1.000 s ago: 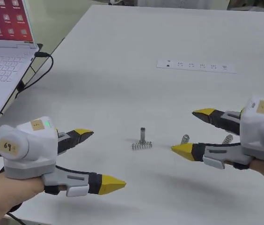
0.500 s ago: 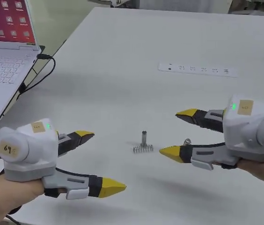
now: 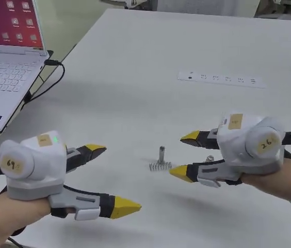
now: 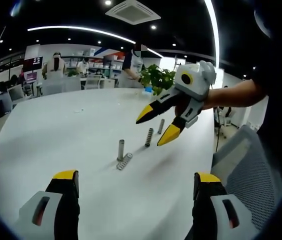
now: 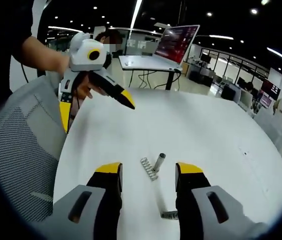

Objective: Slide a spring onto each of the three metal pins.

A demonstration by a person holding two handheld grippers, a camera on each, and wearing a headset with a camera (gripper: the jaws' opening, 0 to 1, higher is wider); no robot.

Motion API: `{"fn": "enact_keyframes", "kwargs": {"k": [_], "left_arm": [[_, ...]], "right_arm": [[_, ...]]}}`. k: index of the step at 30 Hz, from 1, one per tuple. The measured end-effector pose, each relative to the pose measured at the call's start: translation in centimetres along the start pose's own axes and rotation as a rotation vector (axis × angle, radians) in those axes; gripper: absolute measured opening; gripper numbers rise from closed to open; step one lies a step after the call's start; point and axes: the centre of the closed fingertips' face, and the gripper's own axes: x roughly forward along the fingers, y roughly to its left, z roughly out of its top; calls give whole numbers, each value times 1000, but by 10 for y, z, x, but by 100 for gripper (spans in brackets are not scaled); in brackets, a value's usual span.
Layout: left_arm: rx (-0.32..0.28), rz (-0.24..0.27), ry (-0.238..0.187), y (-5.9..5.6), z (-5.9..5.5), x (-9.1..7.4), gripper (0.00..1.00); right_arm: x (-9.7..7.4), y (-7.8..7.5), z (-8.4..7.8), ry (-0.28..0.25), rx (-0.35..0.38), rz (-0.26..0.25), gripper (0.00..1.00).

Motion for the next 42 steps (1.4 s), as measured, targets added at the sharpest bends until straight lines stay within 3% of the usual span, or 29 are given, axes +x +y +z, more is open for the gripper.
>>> {"fn": "enact_keyframes", "kwargs": {"k": [10,21,27,42], "left_arm": [[-6,1,1,0,-3,-1,92],[-9,6,-4,1,-2,-4,92],[-12,5,-8,0,-2,-4,92],[-24,9,-3,0,-7,-6,92]], "right_arm": [[14,8,-13,69,-16,47,30],[42,-1,-31,160,6,74,27],[52,-4,-37,173,24,76,25],[60,-1,-46,214,76,79,21]]}}
